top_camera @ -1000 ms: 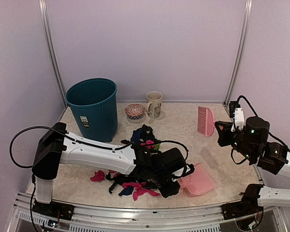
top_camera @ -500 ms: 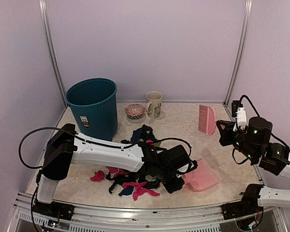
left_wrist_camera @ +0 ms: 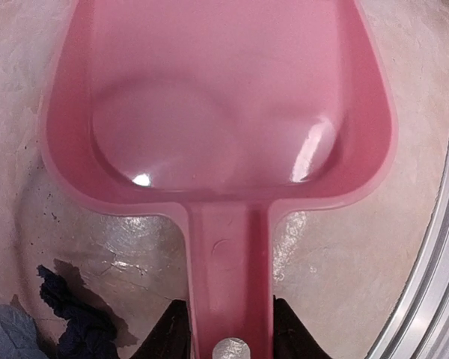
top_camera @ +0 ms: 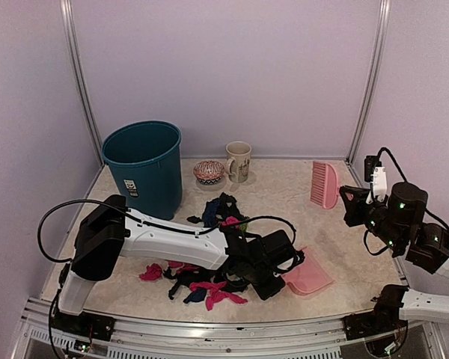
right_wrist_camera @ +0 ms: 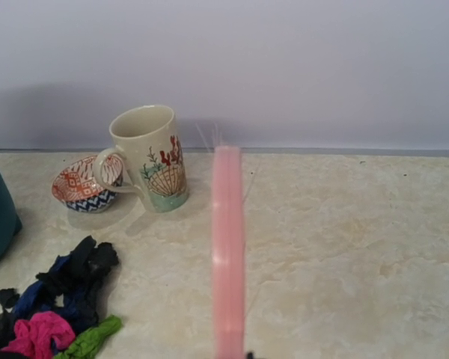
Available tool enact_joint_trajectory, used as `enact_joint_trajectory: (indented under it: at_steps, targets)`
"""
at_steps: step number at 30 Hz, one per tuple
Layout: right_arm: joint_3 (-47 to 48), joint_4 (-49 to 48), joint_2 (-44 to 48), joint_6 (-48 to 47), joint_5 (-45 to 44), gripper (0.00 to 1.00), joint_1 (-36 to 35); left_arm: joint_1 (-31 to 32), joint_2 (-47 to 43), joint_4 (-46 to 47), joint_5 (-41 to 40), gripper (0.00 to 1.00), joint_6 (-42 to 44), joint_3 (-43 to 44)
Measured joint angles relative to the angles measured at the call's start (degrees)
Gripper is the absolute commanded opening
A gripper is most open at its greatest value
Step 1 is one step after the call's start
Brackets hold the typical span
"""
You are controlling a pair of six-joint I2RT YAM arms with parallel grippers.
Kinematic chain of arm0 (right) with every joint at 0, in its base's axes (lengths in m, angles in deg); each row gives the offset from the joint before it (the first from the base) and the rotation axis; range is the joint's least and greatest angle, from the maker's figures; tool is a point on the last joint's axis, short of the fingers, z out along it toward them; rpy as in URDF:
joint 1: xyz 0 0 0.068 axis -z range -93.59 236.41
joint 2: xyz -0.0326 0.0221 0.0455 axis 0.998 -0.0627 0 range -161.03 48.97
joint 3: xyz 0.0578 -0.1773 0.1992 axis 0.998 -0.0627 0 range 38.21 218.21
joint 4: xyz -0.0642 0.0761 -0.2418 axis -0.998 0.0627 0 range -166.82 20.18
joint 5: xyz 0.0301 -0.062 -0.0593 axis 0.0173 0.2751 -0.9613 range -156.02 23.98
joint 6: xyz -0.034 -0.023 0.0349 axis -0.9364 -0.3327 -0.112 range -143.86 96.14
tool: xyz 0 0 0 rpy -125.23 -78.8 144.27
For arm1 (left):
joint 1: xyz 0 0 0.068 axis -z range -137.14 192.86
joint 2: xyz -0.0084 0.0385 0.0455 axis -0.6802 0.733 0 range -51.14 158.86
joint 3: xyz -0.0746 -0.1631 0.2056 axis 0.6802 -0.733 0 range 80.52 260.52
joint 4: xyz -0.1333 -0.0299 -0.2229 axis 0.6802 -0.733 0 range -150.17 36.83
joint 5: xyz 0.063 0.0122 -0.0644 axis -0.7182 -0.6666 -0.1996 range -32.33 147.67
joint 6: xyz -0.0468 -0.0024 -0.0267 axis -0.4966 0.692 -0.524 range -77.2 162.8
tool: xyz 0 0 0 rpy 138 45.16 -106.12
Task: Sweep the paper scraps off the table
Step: Place the dustpan at the center of the board, then pick up the dustpan from the center of the board.
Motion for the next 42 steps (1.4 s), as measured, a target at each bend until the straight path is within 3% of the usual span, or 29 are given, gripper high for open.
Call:
enact_joint_trajectory:
  at_steps: [7, 13, 17, 24, 35, 42]
  targets:
    - [0.00, 0.15, -0.22, 0.04, 0.02, 0.00, 0.00, 0.09, -0.85, 2.56, -1.25, 0.66, 0.35, -1.64]
    - [0.00, 0.24, -0.26, 0.20, 0.02, 0.00, 0.00, 0.61, -6.99, 7.93, -3.02, 0.93, 0.33, -10.25]
    - [0.00, 0.24, -0.33, 0.24, 0.02, 0.00, 0.00, 1.42, -12.98, 14.29, -5.29, 0.98, -0.09, -17.68]
    - [0.00, 0.26, -0.94, 0.42, 0.04, 0.00, 0.00, 3.02, -23.08, 33.33, -8.59, 0.99, 0.61, -33.62]
    - [0.00, 0.70, -1.03, 0.59, 0.04, 0.00, 0.00, 1.97, -21.16, 46.12, -4.74, 0.99, -0.76, -34.34]
    - [0.02, 1.03, -1.03, 0.68, 0.02, 0.00, 0.00, 1.84, -17.59, 48.04, -4.22, 0.99, -1.33, -33.92]
